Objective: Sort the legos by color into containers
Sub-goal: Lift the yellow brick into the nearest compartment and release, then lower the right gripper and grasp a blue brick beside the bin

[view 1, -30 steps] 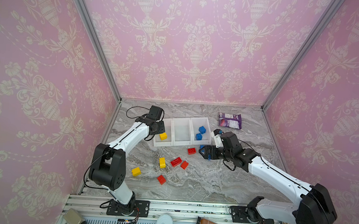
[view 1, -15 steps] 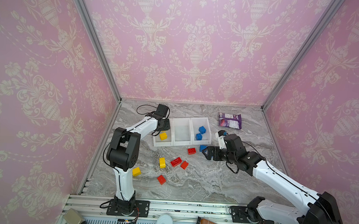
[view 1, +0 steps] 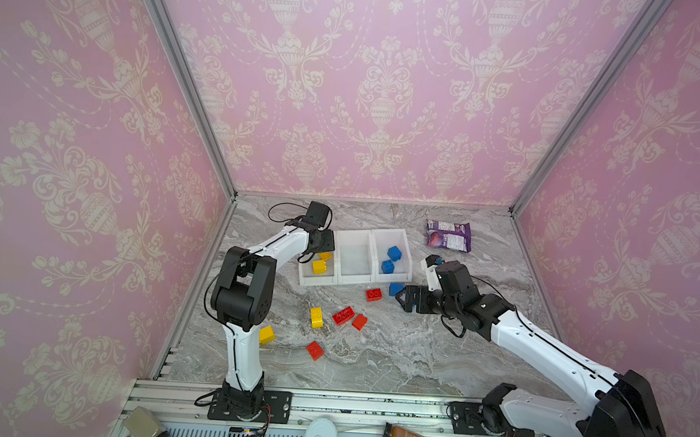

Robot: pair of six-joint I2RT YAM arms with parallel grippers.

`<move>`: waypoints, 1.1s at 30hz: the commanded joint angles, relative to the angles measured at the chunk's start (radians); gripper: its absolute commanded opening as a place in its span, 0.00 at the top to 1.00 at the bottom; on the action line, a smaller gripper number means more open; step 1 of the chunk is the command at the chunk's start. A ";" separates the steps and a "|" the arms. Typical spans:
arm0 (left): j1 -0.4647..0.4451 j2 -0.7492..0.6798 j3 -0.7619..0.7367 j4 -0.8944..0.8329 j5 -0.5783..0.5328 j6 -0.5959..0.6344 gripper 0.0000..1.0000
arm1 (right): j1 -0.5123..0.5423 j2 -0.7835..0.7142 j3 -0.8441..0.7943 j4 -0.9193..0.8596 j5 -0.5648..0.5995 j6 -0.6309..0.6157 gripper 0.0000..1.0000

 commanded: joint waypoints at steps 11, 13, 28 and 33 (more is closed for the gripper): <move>-0.026 -0.135 -0.058 0.038 0.071 -0.005 0.24 | -0.048 0.077 0.087 -0.138 0.104 -0.017 0.00; -0.028 -0.163 -0.079 0.048 0.084 -0.010 0.22 | -0.069 0.099 0.108 -0.173 0.116 -0.032 0.00; -0.024 -0.476 -0.354 0.119 0.143 -0.072 0.10 | -0.255 0.312 0.273 -0.308 0.180 -0.251 0.01; -0.001 -0.570 -0.449 0.124 0.199 -0.104 0.08 | -0.285 0.416 0.337 -0.311 0.163 -0.306 0.03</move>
